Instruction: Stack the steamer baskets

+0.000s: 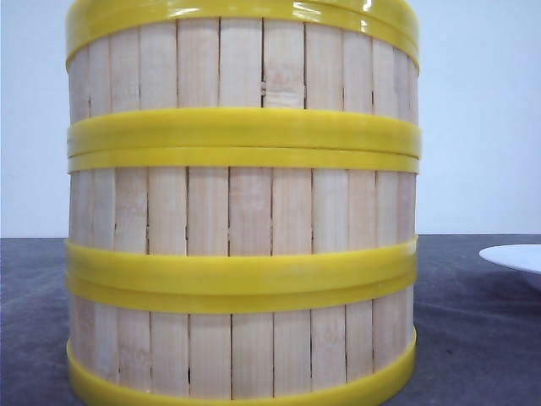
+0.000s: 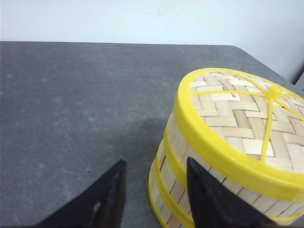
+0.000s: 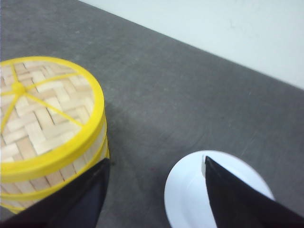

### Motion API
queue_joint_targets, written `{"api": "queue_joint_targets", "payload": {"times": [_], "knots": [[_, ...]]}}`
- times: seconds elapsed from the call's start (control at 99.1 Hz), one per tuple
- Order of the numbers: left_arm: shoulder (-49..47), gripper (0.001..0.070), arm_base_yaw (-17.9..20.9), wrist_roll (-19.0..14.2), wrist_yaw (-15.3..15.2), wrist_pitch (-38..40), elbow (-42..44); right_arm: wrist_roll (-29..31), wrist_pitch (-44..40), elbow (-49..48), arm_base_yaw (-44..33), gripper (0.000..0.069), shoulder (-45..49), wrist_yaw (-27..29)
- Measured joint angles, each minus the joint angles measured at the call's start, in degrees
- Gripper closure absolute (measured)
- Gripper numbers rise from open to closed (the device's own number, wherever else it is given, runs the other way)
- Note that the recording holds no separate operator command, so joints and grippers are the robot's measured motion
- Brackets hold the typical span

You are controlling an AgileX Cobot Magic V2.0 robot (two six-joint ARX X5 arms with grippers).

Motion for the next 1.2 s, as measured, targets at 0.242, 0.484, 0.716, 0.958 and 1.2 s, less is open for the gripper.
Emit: {"api": "queue_joint_targets", "payload": {"times": [0.242, 0.484, 0.716, 0.958, 1.2], "knots": [[0.0, 0.0481, 0.0, 0.0, 0.0, -0.02, 0.0, 3.82, 0.79, -5.84, 0.0, 0.0302, -2.95, 0.0], [0.0, 0.0482, 0.0, 0.0, 0.0, 0.0, 0.0, 5.01, 3.8, -5.84, 0.0, 0.0354, -2.95, 0.0], [0.0, 0.0678, 0.0, 0.0, 0.0, 0.0, 0.0, 5.03, 3.85, -5.84, 0.0, 0.0672, -2.95, 0.0], [0.0, 0.0682, 0.0, 0.02, 0.0, 0.0, 0.0, 5.03, 3.82, -5.84, 0.0, 0.0685, -2.95, 0.0], [0.0, 0.0682, 0.0, 0.02, 0.0, 0.0, 0.0, 5.03, 3.85, -5.84, 0.0, 0.0686, -2.95, 0.0]]}}
